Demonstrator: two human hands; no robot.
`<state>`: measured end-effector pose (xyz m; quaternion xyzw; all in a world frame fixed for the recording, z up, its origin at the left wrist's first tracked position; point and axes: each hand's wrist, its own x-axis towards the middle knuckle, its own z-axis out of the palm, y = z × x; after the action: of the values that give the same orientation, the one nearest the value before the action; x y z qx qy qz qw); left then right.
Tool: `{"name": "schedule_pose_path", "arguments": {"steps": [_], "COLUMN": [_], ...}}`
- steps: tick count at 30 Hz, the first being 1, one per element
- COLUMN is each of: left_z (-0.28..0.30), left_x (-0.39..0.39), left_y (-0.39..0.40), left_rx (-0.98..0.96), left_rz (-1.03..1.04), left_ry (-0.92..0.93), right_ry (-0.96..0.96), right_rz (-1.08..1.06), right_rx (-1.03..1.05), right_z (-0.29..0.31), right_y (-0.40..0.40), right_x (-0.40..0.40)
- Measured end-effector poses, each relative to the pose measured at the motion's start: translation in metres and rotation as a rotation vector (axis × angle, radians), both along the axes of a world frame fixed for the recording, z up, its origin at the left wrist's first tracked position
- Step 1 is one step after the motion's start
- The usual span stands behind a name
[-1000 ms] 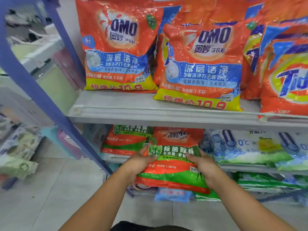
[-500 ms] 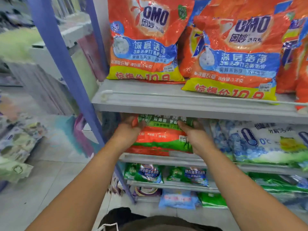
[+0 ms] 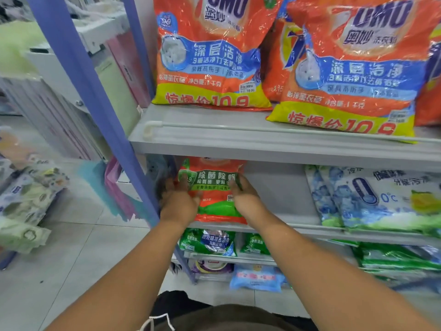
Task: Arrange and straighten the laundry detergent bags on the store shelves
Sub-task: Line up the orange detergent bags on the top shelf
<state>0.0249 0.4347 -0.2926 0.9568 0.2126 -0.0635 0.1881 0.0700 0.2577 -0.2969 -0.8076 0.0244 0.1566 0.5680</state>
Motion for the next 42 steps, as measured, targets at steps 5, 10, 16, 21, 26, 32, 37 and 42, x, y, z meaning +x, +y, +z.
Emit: {"name": "schedule_pose_path", "arguments": {"steps": [5, 10, 16, 21, 26, 32, 37, 42], "left_z": [-0.005, -0.004, -0.041, -0.04, -0.045, -0.035, -0.035, -0.038], "left_x": [-0.001, 0.017, 0.012, 0.013, 0.009, 0.013, 0.012, 0.029], "left_y": [-0.003, -0.009, -0.004, 0.001, 0.0, 0.003, 0.003, -0.001], "left_rx": [0.185, 0.177, 0.17, 0.11, 0.176, 0.111, 0.21, 0.113], "left_rz": [-0.036, -0.242, -0.319, -0.306, -0.32, -0.346, -0.39, -0.359], "left_ry": [-0.063, -0.236, -0.177, -0.18, -0.237, -0.124, -0.318, -0.074], "right_ry": [0.126, 0.0, 0.021, 0.018, -0.01, -0.125, 0.013, -0.026], "right_rz": [-0.23, -0.198, -0.055, -0.121, -0.12, -0.096, -0.242, -0.272], "right_rx": [-0.137, -0.151, -0.044, 0.334, 0.265, 0.037, 0.296, 0.202], "right_z": [-0.017, 0.01, -0.021, -0.02, -0.015, -0.032, -0.027, -0.024], "right_y": [-0.001, 0.009, 0.004, 0.016, 0.004, 0.002, 0.009, 0.007], "right_x": [0.012, 0.039, 0.051, 0.068, 0.072, 0.077, 0.09, 0.124]}}
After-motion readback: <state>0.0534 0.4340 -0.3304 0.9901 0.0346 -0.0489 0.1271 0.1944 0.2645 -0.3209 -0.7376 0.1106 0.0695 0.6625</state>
